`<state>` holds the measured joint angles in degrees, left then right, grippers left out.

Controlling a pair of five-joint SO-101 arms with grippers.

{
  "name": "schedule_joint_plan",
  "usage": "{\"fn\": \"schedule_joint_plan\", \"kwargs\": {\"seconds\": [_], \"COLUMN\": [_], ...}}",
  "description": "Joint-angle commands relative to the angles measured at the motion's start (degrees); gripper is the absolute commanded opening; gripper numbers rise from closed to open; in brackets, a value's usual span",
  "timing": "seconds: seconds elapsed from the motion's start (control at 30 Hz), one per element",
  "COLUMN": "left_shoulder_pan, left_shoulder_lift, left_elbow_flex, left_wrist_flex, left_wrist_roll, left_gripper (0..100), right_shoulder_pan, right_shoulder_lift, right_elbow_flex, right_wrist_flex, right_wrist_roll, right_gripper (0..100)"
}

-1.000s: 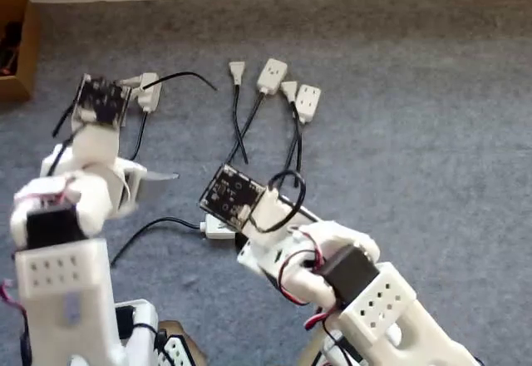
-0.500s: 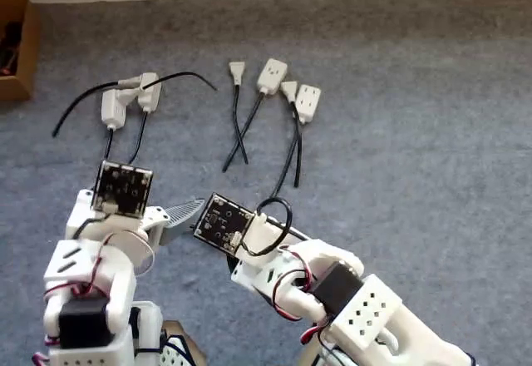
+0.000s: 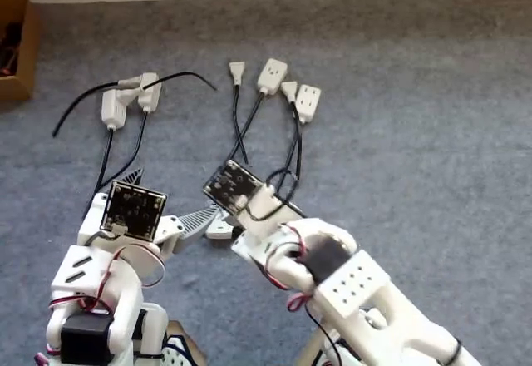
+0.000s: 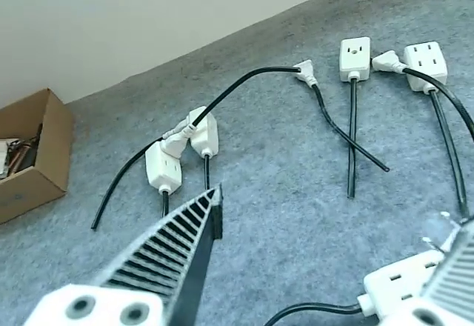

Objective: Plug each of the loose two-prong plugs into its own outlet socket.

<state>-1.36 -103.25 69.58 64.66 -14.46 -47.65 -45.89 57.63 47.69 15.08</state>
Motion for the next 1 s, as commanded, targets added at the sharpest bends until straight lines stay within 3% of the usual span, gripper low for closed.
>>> {"fn": "schedule_joint_plan", "kwargs": {"seconds": [0.0, 0.3, 0.53, 0.97], "left_shoulder_pan": [1.5, -0.6, -0.6, -1.2], "left_shoulder_lift": [-0.4, -0.4, -0.4, -0.4], "left_elbow_flex": [0.0, 12.1, 12.7, 13.1], "left_wrist_flex": [-0.1, -8.9, -9.5, -9.5], "left_wrist_roll": [0.8, 0.7, 0.7, 0.7], "left_gripper": [44, 44, 44, 44], "right_shoulder_pan": [-1.6, -4.4, -4.4, -4.3], "right_shoulder_lift": [7.4, -1.0, -5.2, -5.1], "right_elbow_flex": [-7.2, -11.9, -23.4, -24.1], "right_wrist_flex": [-1.2, 8.2, 20.3, 19.9], "right_wrist_roll": [-0.9, -0.4, 1.9, 1.9], "right_gripper": [0.8, 0.8, 0.8, 0.8]}}
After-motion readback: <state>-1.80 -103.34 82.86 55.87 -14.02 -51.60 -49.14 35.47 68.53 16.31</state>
